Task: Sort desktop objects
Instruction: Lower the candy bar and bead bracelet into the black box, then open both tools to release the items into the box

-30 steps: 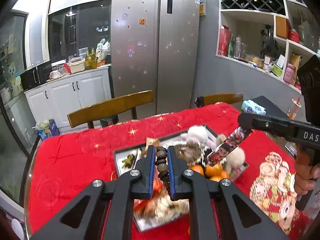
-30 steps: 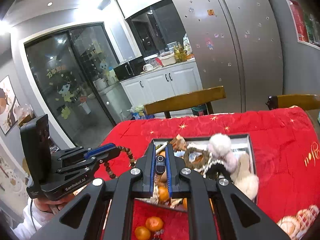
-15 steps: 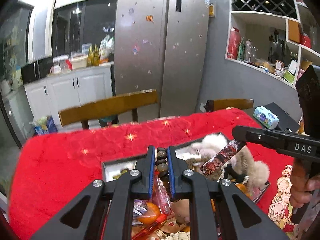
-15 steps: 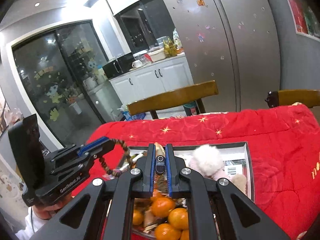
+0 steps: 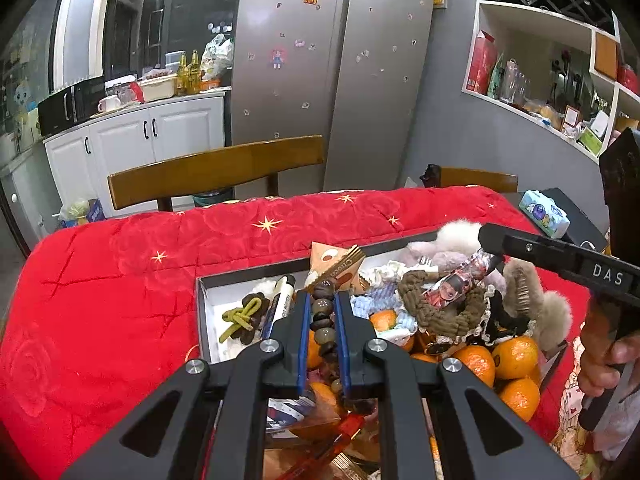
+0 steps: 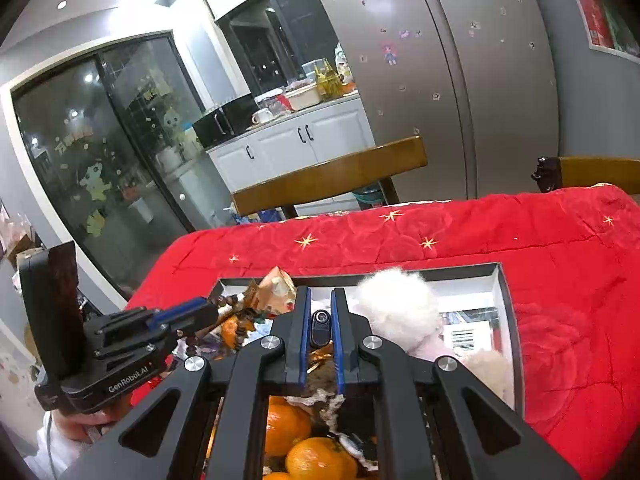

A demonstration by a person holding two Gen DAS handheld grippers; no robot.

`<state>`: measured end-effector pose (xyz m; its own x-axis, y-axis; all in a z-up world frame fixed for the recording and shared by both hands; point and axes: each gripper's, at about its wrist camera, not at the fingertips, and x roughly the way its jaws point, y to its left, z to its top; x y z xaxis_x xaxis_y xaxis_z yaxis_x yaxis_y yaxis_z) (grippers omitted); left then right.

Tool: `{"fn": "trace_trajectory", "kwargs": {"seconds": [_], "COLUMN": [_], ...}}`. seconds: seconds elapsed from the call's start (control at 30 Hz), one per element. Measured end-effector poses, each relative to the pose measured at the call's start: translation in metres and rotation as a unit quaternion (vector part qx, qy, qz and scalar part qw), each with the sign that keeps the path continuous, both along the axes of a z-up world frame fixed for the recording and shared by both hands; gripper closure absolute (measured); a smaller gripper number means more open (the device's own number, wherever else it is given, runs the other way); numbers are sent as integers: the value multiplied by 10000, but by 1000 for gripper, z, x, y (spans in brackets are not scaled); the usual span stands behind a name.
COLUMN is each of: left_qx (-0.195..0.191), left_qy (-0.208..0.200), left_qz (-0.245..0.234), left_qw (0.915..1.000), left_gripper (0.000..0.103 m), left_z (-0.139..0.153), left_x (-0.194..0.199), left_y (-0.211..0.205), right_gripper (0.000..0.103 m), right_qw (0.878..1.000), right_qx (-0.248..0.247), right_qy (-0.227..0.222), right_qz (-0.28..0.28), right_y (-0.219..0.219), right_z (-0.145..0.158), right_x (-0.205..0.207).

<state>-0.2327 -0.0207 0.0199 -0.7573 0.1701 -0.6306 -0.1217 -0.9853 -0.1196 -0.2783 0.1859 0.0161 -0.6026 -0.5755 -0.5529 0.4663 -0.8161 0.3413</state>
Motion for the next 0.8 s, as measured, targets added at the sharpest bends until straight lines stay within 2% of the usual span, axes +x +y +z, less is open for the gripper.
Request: {"fn": "trace_trajectory", "kwargs": {"seconds": [0.23,0.53,0.7,0.73,0.77,0.8], "left_qx": [-20,-81,-156,-183,-195,-209], "left_qy": [-14,-9,-37,-67,-87,-112], "left_qz": [-2,-9,-13,-4,17,53], "left_qw": [10000,10000,9999,9998,9998,9997], "left_gripper": [90,90,89,86,71,44], "left_z": [-2,0,2,2,2,2], "left_x": [2,4,5,4,4,4], "left_y": [1,0,2,3,4,4], "right_gripper": [92,92,89,89,81,73], "right_qw": [9997,10000,9992,9991,9988,9986], "right_qx": [-133,-46,-239,-261,-313,-343], "right_qy": [-190,-85,-318,-331,-369,-400], "right_qz": [-42,-22,-56,-64,-73,-75], "right_y": [11,10,13,13,15,15], "right_z": [-6,-4,-6,-6,-6,-6], "right_x": [-3,-2,-5,-6,-6,-7]}}
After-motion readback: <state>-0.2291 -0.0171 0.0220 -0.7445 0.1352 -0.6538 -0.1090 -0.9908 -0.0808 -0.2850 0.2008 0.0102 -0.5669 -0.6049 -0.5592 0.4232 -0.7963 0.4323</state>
